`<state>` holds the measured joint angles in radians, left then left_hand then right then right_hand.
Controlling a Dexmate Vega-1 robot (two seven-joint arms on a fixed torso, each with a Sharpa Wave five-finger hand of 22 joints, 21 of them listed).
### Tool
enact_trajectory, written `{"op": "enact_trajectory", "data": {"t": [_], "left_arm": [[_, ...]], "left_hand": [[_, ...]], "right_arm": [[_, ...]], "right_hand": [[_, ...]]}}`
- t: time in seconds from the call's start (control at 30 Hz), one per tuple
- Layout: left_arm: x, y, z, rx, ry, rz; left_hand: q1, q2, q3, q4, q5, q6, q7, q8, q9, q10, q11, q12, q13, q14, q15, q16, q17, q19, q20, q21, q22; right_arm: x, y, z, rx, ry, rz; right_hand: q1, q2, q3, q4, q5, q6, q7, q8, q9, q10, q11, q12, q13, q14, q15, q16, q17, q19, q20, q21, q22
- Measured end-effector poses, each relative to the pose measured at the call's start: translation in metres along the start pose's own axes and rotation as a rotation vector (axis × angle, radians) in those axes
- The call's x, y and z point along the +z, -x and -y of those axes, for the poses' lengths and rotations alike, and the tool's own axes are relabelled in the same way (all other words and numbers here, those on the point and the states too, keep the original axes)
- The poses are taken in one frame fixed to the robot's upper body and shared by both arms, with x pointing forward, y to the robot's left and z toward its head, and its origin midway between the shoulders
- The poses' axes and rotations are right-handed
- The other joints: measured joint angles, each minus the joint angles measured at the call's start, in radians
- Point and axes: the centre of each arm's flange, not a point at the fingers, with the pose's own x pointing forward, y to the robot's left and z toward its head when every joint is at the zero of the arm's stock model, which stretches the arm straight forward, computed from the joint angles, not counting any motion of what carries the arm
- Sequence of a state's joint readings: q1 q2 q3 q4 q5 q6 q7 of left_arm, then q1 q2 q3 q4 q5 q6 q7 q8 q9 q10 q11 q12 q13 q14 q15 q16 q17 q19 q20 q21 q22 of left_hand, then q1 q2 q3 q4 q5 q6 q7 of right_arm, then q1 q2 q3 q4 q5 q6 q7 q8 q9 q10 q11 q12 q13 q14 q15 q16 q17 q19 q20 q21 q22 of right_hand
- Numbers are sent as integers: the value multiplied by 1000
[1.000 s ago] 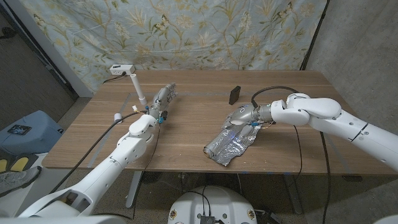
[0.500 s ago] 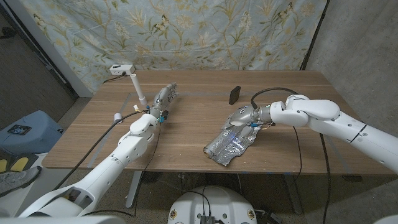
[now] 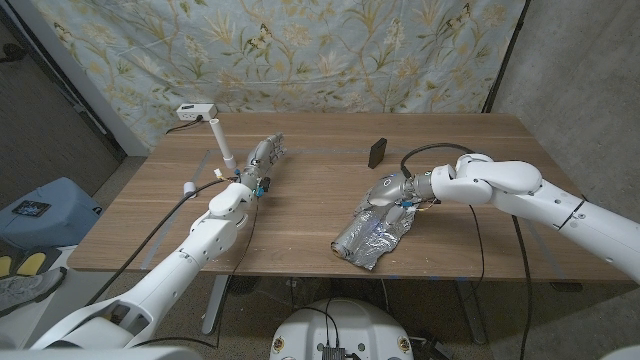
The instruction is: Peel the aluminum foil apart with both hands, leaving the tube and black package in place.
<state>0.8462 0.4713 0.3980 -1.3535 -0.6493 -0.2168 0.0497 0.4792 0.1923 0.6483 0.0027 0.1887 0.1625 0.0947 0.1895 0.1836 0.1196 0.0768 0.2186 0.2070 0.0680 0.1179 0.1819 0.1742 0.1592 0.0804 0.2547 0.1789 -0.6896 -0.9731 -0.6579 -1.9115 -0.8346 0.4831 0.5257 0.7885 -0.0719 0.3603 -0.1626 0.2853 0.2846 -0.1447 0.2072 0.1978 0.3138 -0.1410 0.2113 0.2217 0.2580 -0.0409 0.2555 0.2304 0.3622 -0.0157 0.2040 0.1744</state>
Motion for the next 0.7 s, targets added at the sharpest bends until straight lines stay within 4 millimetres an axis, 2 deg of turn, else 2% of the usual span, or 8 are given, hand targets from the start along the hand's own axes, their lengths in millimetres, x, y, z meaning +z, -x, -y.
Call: {"op": "enact_trajectory", "data": {"t": [0.33,0.7], "left_arm": [[0,1,2,3,2,4],[1,2,5,2,5,12]], "left_hand": [[0,0,0,0,0,0,0,0,0,4,4,0,0,0,0,0,0,0,0,0,0],[0,0,0,0,0,0,0,0,0,4,4,0,0,0,0,0,0,4,4,-7,0]], "right_arm": [[5,1,-3,3,6,11],[7,3,-2,-4,8,12]], "right_hand": [[8,0,3,-3,0,11,0,5,0,12,1,8,4,16,2,4,0,11,-8,0,0],[8,0,7,1,0,11,0,5,0,23,5,11,9,21,2,4,0,22,3,0,0]]}}
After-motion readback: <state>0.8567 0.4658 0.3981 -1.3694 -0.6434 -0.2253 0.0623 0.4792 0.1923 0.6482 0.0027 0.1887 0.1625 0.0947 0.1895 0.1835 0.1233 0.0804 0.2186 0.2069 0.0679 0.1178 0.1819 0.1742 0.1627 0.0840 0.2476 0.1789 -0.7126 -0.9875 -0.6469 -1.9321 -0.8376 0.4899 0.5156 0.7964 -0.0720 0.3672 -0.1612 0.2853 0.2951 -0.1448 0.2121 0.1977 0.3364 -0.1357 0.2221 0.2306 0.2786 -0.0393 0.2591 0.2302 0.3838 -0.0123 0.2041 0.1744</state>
